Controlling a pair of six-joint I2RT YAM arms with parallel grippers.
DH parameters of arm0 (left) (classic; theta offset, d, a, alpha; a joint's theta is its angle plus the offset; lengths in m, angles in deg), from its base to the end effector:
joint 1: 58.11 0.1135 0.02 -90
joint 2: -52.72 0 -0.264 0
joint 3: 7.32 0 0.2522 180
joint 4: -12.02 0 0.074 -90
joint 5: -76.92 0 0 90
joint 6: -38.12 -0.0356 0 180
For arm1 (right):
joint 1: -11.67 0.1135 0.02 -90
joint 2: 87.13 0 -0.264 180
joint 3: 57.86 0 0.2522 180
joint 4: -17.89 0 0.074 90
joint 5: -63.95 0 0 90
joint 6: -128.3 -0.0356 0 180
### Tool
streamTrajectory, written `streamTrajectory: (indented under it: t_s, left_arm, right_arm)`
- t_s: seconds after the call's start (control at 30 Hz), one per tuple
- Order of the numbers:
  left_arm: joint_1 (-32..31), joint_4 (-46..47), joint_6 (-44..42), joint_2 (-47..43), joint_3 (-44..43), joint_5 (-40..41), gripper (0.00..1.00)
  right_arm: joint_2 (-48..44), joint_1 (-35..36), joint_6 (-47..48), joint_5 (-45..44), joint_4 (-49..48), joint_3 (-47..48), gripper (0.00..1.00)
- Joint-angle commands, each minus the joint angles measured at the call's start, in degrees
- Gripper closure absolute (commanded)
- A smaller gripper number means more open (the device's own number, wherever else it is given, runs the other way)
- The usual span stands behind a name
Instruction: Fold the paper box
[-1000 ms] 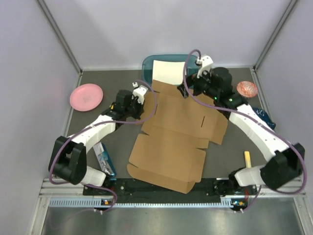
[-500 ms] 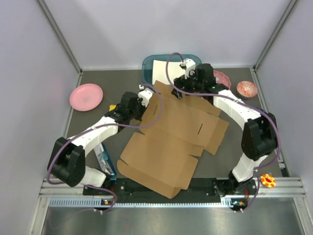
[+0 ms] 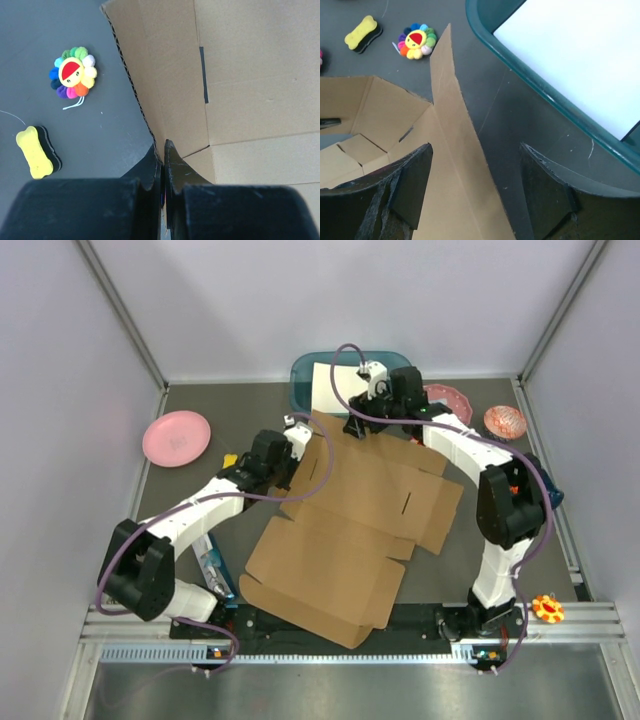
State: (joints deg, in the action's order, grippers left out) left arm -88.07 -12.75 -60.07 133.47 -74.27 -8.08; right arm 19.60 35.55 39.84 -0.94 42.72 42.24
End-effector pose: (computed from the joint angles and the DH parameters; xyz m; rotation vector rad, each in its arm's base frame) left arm 0.2685 -0.1512 0.2457 0.6883 2.1349 -0.1078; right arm 0.3936 0.1908 0.2818 -0.7256 2.0127 0.6944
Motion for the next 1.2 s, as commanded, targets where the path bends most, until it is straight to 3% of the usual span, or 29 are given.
streamTrajectory:
  t_s: [0.0,0.23,0.33,0.57,0.63,0.8,0.9,0.93,1.03,1.17]
  left_arm:
    - [-0.2,-1.1,2.5,-0.2,-2.4,0.1,1.00]
    - [-0.2,-1.7,5.7,-1.6,-1.8,-2.7,1.00]
    - [-0.2,-1.4,6.2,-2.2,-1.1,-3.3,1.00]
    - [-0.2,-1.5,7.2,-2.5,-0.8,-3.0,1.00]
    - [-0.2,-1.4,7.8,-2.4,-0.9,-3.0,1.00]
    - [-0.2,-1.7,10.9,-3.8,-1.4,-0.9,1.00]
    - [-0.1,-3.2,11.3,-5.9,-2.7,1.1,0.81]
    - [-0.1,-3.8,11.5,-6.4,-3.2,1.8,0.65]
    - [-0.1,-6.9,11.9,-8.0,-5.7,4.7,0.40]
    - [-0.1,-6.5,14.0,-10.8,-7.0,6.3,0.33]
  right_arm:
    - [1.0,1.3,0.0,1.7,0.9,2.8,0.31]
    - [3.1,1.7,1.0,0.9,2.5,4.4,0.23]
    - [4.2,2.3,1.2,2.5,2.7,5.3,0.29]
    - [4.6,3.3,2.1,1.5,3.2,4.8,0.67]
    - [4.4,3.3,2.2,1.6,3.3,4.2,0.70]
    - [2.0,4.0,3.5,-0.7,3.1,2.3,0.92]
    - [-1.1,5.0,5.3,-5.8,2.8,0.4,1.00]
    - [-2.7,5.0,5.3,-5.9,2.6,-0.1,1.00]
    - [-4.2,5.0,5.2,-4.9,2.6,-2.1,1.00]
    - [-6.3,4.9,4.7,-2.6,2.6,-4.3,1.00]
